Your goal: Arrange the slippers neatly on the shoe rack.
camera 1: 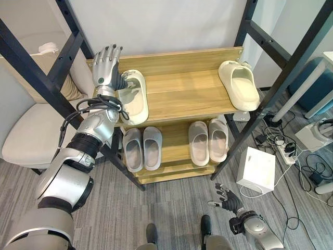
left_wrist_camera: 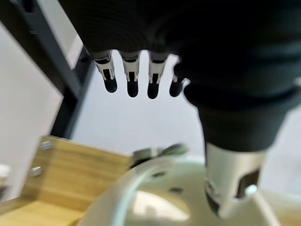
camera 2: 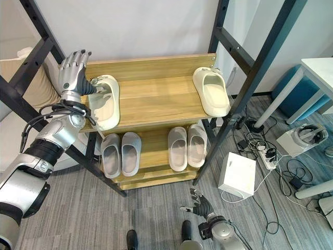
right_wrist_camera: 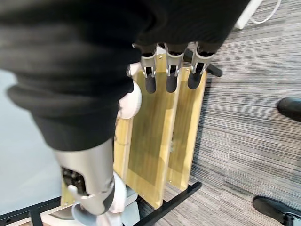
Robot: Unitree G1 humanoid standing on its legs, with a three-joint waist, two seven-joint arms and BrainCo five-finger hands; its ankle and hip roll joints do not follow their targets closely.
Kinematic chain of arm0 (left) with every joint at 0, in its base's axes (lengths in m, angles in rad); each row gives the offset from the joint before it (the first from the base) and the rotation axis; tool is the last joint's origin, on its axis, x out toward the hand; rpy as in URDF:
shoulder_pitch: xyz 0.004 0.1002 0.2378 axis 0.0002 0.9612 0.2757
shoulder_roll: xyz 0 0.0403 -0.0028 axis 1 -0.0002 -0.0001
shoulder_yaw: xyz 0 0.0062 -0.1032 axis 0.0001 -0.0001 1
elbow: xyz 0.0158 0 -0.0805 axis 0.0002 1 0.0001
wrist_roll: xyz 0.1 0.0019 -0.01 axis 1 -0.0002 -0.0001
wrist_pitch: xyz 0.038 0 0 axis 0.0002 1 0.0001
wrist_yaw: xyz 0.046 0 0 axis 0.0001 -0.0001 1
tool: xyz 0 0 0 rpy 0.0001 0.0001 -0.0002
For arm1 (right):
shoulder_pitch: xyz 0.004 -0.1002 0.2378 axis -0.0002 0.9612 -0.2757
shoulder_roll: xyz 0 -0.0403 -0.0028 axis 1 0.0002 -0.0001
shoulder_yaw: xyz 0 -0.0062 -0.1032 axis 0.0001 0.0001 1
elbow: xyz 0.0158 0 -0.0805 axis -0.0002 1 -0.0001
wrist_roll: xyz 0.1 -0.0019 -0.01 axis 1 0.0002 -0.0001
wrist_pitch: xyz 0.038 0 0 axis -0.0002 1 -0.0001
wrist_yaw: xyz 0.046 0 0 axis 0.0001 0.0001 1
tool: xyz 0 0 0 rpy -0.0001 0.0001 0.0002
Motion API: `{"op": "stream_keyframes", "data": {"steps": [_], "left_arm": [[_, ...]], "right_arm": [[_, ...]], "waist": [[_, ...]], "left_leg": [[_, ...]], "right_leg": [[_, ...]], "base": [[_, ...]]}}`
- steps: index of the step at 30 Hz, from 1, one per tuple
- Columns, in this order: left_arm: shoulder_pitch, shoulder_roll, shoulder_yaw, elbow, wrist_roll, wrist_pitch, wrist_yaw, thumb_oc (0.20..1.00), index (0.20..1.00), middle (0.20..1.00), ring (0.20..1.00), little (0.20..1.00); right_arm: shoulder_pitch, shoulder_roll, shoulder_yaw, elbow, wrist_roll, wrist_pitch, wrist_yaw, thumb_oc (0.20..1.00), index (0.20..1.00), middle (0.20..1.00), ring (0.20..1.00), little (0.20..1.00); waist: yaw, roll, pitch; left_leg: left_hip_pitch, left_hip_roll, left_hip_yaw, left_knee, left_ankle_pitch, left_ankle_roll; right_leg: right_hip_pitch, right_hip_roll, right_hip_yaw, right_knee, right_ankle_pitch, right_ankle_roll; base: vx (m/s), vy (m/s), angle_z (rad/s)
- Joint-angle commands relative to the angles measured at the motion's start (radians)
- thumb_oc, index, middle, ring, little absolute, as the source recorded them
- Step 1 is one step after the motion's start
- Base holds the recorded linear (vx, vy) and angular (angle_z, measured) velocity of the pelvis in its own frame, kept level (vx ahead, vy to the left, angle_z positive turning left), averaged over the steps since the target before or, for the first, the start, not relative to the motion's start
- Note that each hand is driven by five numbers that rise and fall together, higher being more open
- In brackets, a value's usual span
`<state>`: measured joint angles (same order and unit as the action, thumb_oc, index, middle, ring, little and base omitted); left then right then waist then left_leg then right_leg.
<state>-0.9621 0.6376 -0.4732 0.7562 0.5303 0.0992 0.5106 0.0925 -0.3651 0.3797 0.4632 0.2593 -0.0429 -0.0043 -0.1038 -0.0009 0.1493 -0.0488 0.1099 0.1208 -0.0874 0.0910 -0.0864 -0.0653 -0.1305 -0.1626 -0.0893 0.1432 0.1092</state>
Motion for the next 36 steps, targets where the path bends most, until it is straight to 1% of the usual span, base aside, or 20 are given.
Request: {"op": "stream_keyframes", "data": {"steps": [1,4,6,12,13,14,15,18,24,25,27,28,30,31,36], "left_arm": [[-0.142,0.067,0.006,0.073,-0.004,-0.001,0.035,1.0,1.0,1.0,1.0,1.0],[-0.132,0.078,0.018,0.054,-0.007,0.0,0.041,1.0,1.0,1.0,1.0,1.0],[-0.135,0.086,0.008,0.061,0.003,0.001,0.038,1.0,1.0,1.0,1.0,1.0],[-0.178,0.077,-0.056,0.131,0.024,0.009,0.006,1.0,1.0,1.0,1.0,1.0],[-0.22,0.071,-0.101,0.185,0.036,0.015,-0.017,0.768,0.768,0.768,0.768,0.768],[-0.239,0.071,-0.124,0.212,0.043,0.016,-0.031,0.398,0.398,0.398,0.398,0.398],[-0.265,0.07,-0.154,0.242,0.052,0.018,-0.048,0.2,0.2,0.2,0.2,0.2],[-0.343,0.061,-0.239,0.343,0.073,0.019,-0.103,0.2,0.2,0.2,0.2,0.2],[-0.37,0.047,-0.267,0.383,0.067,0.013,-0.122,0.2,0.2,0.2,0.2,0.2],[-0.374,0.042,-0.267,0.379,0.06,0.008,-0.123,0.2,0.2,0.2,0.2,0.2],[-0.378,0.031,-0.258,0.307,0.054,0.001,-0.11,0.2,0.2,0.2,0.2,0.2],[-0.382,0.011,-0.253,0.232,0.065,-0.003,-0.098,0.2,0.2,0.2,0.2,0.2],[-0.384,-0.009,-0.255,0.182,0.083,0.0,-0.097,0.2,0.2,0.2,0.2,0.2],[-0.395,-0.037,-0.261,0.149,0.101,0.001,-0.098,0.2,0.2,0.2,0.2,0.2],[-0.43,-0.083,-0.283,0.212,0.093,0.003,-0.106,0.2,0.2,0.2,0.2,0.2]], "right_arm": [[-0.018,-0.011,-0.005,-0.044,0.021,-0.048,0.003,1.0,1.0,1.0,1.0,1.0],[-0.02,-0.013,-0.004,-0.038,0.02,-0.047,0.003,1.0,1.0,1.0,1.0,1.0],[-0.023,-0.014,0.003,-0.038,0.019,-0.046,0.005,1.0,1.0,1.0,1.0,1.0],[-0.032,-0.021,0.022,-0.046,0.022,-0.047,0.012,1.0,1.0,1.0,1.0,1.0],[-0.033,-0.025,0.024,-0.051,0.023,-0.047,0.014,1.0,1.0,1.0,1.0,1.0],[-0.032,-0.028,0.023,-0.054,0.024,-0.047,0.014,1.0,1.0,1.0,1.0,1.0],[-0.031,-0.032,0.02,-0.057,0.026,-0.048,0.015,1.0,1.0,1.0,1.0,1.0],[-0.023,-0.046,0.003,-0.065,0.036,-0.047,0.013,1.0,1.0,1.0,1.0,1.0],[-0.007,-0.054,-0.011,-0.084,0.045,-0.049,0.012,1.0,1.0,1.0,1.0,1.0],[-0.003,-0.054,-0.014,-0.084,0.046,-0.048,0.012,1.0,1.0,1.0,1.0,1.0],[0.001,-0.05,-0.018,-0.079,0.046,-0.045,0.013,1.0,1.0,1.0,1.0,1.0],[0.0,-0.047,-0.018,-0.078,0.044,-0.044,0.014,1.0,1.0,1.0,1.0,1.0],[-0.004,-0.047,-0.02,-0.076,0.045,-0.043,0.012,1.0,1.0,1.0,1.0,1.0],[-0.011,-0.047,-0.022,-0.075,0.05,-0.041,0.011,1.0,1.0,1.0,1.0,1.0],[-0.004,-0.057,-0.026,-0.091,0.055,-0.036,0.013,1.0,1.0,1.0,1.0,1.0]], "waist": [[0.002,-0.024,-0.001],[0.005,-0.024,0.001],[0.009,-0.022,0.0],[0.005,-0.024,0.001],[-0.001,-0.026,0.003],[-0.002,-0.027,0.005],[-0.004,-0.028,0.007],[-0.016,-0.029,0.012],[-0.03,-0.025,0.017],[-0.031,-0.024,0.017],[-0.028,-0.022,0.015],[-0.025,-0.021,0.011],[-0.024,-0.019,0.009],[-0.025,-0.017,0.009],[-0.042,-0.009,0.009]], "left_leg": [[0.053,-0.011,0.009,0.0,-0.069,-0.012],[0.05,-0.011,0.004,0.0,-0.069,-0.012],[0.051,-0.012,0.001,0.0,-0.07,-0.011],[0.051,-0.013,0.001,0.0,-0.07,-0.011],[0.048,-0.011,0.004,0.0,-0.069,-0.011],[0.048,-0.011,0.005,0.0,-0.069,-0.011],[0.048,-0.011,0.006,0.0,-0.069,-0.011],[0.046,-0.009,0.014,0.0,-0.069,-0.01],[0.044,-0.005,0.024,0.0,-0.066,-0.011],[0.045,-0.005,0.026,0.0,-0.066,-0.011],[0.048,-0.004,0.022,0.0,-0.068,-0.011],[0.05,-0.004,0.019,0.0,-0.07,-0.011],[0.053,-0.004,0.016,0.0,-0.071,-0.012],[0.053,-0.004,0.013,0.0,-0.071,-0.012],[0.061,0.003,0.024,0.0,-0.069,-0.016]], "right_leg": [[0.031,-0.024,0.004,0.002,-0.023,0.063],[0.032,-0.025,-0.002,0.002,-0.024,0.062],[0.037,-0.026,-0.008,0.002,-0.026,0.063],[0.037,-0.024,-0.01,0.002,-0.025,0.063],[0.033,-0.024,-0.008,0.002,-0.024,0.064],[0.031,-0.023,-0.006,0.002,-0.023,0.065],[0.028,-0.023,-0.004,0.002,-0.021,0.066],[0.017,-0.02,0.01,0.002,-0.017,0.069],[0.006,-0.02,0.021,0.002,-0.012,0.07],[0.005,-0.02,0.022,0.002,-0.012,0.07],[0.011,-0.019,0.019,0.002,-0.017,0.068],[0.018,-0.019,0.014,0.002,-0.021,0.066],[0.022,-0.018,0.011,0.002,-0.025,0.065],[0.024,-0.016,0.009,0.002,-0.028,0.063],[0.028,-0.012,0.017,0.002,-0.029,0.061]], "base": [[0.0,-0.004,-0.1],[0.0,-0.003,0.0],[0.01,0.0,0.02],[0.0,0.001,0.01],[0.0,0.0,0.0],[0.0,0.0,0.0],[0.0,0.0,0.0],[0.0,0.001,-0.02],[0.0,0.0,-0.03],[0.0,0.0,0.0],[0.01,-0.019,0.01],[0.02,-0.036,0.03],[0.01,-0.035,0.08],[-0.01,-0.034,0.02],[-0.01,-0.035,-0.05]]}}
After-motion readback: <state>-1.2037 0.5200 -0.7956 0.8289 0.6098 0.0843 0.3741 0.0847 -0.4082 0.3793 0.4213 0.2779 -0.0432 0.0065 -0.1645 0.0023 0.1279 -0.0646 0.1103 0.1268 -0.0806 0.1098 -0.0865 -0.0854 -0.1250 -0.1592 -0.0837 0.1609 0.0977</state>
